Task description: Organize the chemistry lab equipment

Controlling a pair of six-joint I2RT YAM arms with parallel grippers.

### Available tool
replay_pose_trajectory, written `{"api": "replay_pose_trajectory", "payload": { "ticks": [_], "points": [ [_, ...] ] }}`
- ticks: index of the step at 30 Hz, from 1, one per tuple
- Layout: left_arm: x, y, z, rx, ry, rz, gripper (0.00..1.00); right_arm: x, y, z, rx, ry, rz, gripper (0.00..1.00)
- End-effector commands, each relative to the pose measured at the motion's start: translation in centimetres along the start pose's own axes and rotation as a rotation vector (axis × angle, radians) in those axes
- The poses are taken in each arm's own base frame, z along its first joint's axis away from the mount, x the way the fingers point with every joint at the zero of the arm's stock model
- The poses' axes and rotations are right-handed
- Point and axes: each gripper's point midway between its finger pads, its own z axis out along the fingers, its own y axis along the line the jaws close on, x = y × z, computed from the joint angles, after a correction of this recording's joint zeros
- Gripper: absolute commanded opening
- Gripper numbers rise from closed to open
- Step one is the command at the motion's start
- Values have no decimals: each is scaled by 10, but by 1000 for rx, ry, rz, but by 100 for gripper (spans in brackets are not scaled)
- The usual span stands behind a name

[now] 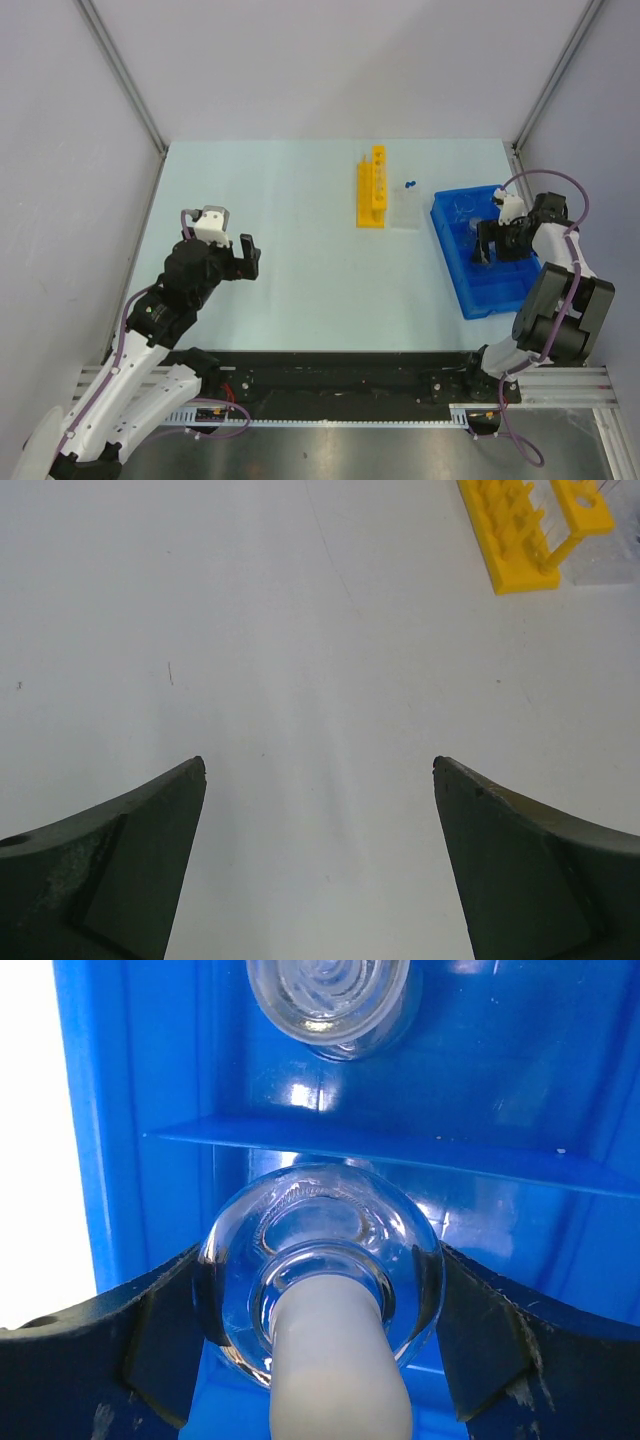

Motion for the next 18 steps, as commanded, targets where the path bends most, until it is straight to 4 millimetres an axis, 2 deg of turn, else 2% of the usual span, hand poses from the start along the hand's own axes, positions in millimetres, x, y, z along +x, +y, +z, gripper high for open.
{"api": "replay_pose_trajectory", "payload": {
  "ticks": [1,8,10,14,15,18],
  "points": [
    [-6,1,1,4,-27,23,100,-9,-14,13,32,-37,2,43],
    [-6,1,2,2,-24,24,100,7,-28,36,72,19,13,47],
    [-5,1,2,3,-21,25,100,9,-30,40,76,30,10,51],
    [-6,0,2,5,-24,24,100,13,-30,40,72,40,7,66],
    [-6,1,2,3,-24,24,100,11,-29,38,72,33,1,73],
    [-5,0,2,6,-22,24,100,5,-26,23,89,11,-28,82]
  ]
}}
